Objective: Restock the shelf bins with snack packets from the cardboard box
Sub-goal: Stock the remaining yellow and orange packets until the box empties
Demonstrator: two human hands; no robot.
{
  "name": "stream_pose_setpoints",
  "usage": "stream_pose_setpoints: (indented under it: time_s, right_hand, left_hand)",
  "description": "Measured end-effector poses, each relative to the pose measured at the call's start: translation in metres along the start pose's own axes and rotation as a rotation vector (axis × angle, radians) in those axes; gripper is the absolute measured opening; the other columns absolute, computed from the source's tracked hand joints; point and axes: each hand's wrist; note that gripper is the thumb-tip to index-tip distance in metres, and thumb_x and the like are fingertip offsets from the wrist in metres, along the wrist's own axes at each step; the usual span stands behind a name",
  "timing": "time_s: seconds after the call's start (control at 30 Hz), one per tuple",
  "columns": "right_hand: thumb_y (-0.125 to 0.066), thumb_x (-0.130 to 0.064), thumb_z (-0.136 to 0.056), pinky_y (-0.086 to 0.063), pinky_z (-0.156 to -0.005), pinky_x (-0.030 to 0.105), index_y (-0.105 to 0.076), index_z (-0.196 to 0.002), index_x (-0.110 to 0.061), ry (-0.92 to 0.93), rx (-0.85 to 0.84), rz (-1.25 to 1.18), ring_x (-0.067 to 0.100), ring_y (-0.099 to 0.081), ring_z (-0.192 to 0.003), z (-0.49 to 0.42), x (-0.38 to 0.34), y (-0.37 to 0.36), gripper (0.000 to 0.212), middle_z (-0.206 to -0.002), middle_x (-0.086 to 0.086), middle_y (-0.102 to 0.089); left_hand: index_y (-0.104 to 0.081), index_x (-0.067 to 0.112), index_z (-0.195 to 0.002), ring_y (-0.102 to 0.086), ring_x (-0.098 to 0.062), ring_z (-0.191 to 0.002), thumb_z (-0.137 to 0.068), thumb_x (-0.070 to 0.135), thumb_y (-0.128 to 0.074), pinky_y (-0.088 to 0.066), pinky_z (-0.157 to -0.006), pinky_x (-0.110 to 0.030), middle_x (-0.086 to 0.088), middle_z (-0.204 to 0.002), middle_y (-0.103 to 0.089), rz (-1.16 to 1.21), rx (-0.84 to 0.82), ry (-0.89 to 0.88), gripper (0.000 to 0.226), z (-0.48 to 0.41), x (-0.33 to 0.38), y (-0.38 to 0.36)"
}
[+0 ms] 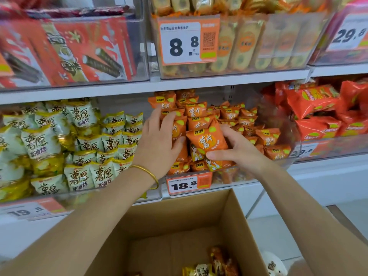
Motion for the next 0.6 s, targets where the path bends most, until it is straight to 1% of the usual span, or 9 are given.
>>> stream_pose_setpoints:
  time_s: [0.07, 0.13, 0.17, 0.3, 0.43, 0.53, 0.6]
  right_hand:
    - [-0.085, -0.021, -0.063, -0.053, -0.085, 0.028, -0.059, -0.113, -0.041, -0.016, -0.018, -0.066, 0.009, -0.064, -0.106, 0.003, 0.000, 0.002, 0.059, -0.118, -0.010, -0.064]
    - [-0.078, -0.015, -0.066, -0.054, -0.079, 0.025, -0.058, -0.114, -0.034, -0.030, -0.015, -0.146, 0.010, -0.067, -0.101, 0.007, -0.002, 0.004, 0.055, -0.108, -0.011, -0.070]
    - [-0.075, -0.014, -0.067, -0.054, -0.078, 0.024, -0.058, -0.115, -0.031, -0.033, -0.008, -0.174, 0.012, -0.067, -0.100, 0.008, -0.002, 0.004, 0.053, -0.106, -0.010, -0.071]
    - [-0.070, -0.012, -0.068, -0.055, -0.076, 0.028, -0.057, -0.120, -0.022, -0.054, 0.068, -0.291, 0.018, -0.068, -0.101, 0.015, 0.000, 0.006, 0.055, -0.109, -0.001, -0.071]
    - [-0.068, -0.012, -0.070, -0.057, -0.074, 0.031, -0.060, -0.115, -0.020, -0.039, 0.176, -0.411, 0.017, -0.069, -0.096, 0.021, -0.003, 0.013, 0.046, -0.104, -0.001, -0.072]
    - [-0.076, -0.013, -0.072, -0.058, -0.080, 0.038, -0.063, -0.114, -0.016, -0.039, 0.319, -0.428, 0.022, -0.068, -0.097, 0.019, -0.006, 0.023, 0.045, -0.107, 0.004, -0.070]
    - [-0.073, -0.014, -0.079, -0.057, -0.081, 0.040, -0.062, -0.115, -0.011, -0.068, 0.410, -0.420, 0.025, -0.067, -0.098, 0.005, -0.005, 0.031, 0.038, -0.107, 0.008, -0.069]
  left_hand:
    - [-0.030, 0.014, -0.146, -0.013, -0.030, -0.142, -0.093, 0.034, -0.053, -0.020, -0.114, -0.042, -0.010, -0.155, -0.015, -0.011, 0.014, 0.010, 0.060, 0.002, 0.002, 0.000]
    - [-0.025, 0.015, -0.148, -0.009, -0.028, -0.142, -0.094, 0.034, -0.052, -0.018, -0.115, -0.040, -0.009, -0.156, -0.012, -0.022, 0.030, 0.017, 0.064, 0.003, 0.005, 0.002]
    - [-0.022, 0.016, -0.149, -0.008, -0.028, -0.143, -0.093, 0.035, -0.052, -0.017, -0.115, -0.039, -0.009, -0.157, -0.012, -0.030, 0.040, 0.010, 0.066, 0.003, 0.005, 0.002]
    - [-0.018, 0.012, -0.150, -0.010, -0.031, -0.144, -0.093, 0.037, -0.051, -0.016, -0.115, -0.040, -0.013, -0.156, -0.013, -0.080, 0.053, -0.022, 0.071, 0.006, 0.007, 0.002]
    - [-0.027, 0.004, -0.147, -0.017, -0.037, -0.143, -0.092, 0.038, -0.044, -0.022, -0.115, -0.051, -0.021, -0.154, -0.021, -0.220, 0.138, -0.096, 0.068, 0.010, 0.012, 0.001]
    - [-0.035, 0.000, -0.142, -0.020, -0.038, -0.142, -0.091, 0.033, -0.049, -0.021, -0.114, -0.055, -0.024, -0.151, -0.026, -0.307, 0.195, -0.239, 0.063, 0.013, 0.024, -0.004]
    - [-0.039, -0.001, -0.140, -0.021, -0.037, -0.142, -0.090, 0.030, -0.053, -0.021, -0.114, -0.056, -0.023, -0.150, -0.028, -0.353, 0.191, -0.354, 0.060, 0.015, 0.037, -0.011]
Point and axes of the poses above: each hand's wrist, its own z-axis away from the middle knuckle, its own y-axis out of the back of the hand, x = y × z
